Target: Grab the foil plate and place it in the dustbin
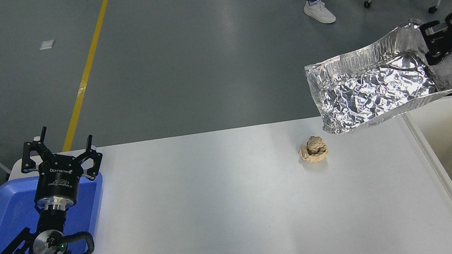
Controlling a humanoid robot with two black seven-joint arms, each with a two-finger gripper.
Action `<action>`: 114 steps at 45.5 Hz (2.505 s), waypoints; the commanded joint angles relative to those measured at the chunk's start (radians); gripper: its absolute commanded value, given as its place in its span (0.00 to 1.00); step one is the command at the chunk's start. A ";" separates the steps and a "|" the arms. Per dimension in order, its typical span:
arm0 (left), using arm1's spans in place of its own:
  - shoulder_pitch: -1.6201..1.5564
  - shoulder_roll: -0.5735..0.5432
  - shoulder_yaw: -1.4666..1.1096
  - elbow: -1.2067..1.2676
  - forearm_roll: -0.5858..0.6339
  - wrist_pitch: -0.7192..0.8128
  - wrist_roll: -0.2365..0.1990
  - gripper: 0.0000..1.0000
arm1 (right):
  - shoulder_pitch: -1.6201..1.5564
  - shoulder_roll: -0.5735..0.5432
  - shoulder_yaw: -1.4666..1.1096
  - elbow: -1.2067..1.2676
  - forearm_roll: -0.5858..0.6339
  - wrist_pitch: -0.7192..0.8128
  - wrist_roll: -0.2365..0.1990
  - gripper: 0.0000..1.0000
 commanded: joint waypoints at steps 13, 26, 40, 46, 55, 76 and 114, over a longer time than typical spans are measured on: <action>0.000 0.000 0.000 0.000 0.000 0.000 -0.002 1.00 | -0.250 -0.278 0.064 -0.290 -0.362 0.000 0.101 0.00; 0.002 0.000 0.000 0.000 0.000 0.000 -0.002 1.00 | -0.598 -0.355 0.170 -0.468 -0.428 -0.121 0.140 0.00; 0.000 0.000 0.000 0.000 -0.002 0.000 -0.002 1.00 | -1.136 -0.316 0.465 -0.711 -0.407 -0.429 0.141 0.00; 0.000 0.000 -0.002 0.000 -0.002 0.002 -0.002 1.00 | -1.359 -0.236 0.637 -0.860 -0.407 -0.488 0.141 0.00; 0.000 0.000 -0.002 0.000 -0.002 0.002 -0.002 1.00 | -1.536 -0.130 0.756 -0.953 -0.405 -0.581 0.129 0.00; 0.000 0.000 0.000 0.000 -0.002 0.002 -0.002 1.00 | -1.665 -0.032 0.905 -0.999 -0.391 -0.624 0.118 1.00; -0.002 0.000 0.000 -0.001 0.000 0.000 0.001 1.00 | -0.846 -0.170 0.291 -0.219 -0.069 -0.604 0.120 1.00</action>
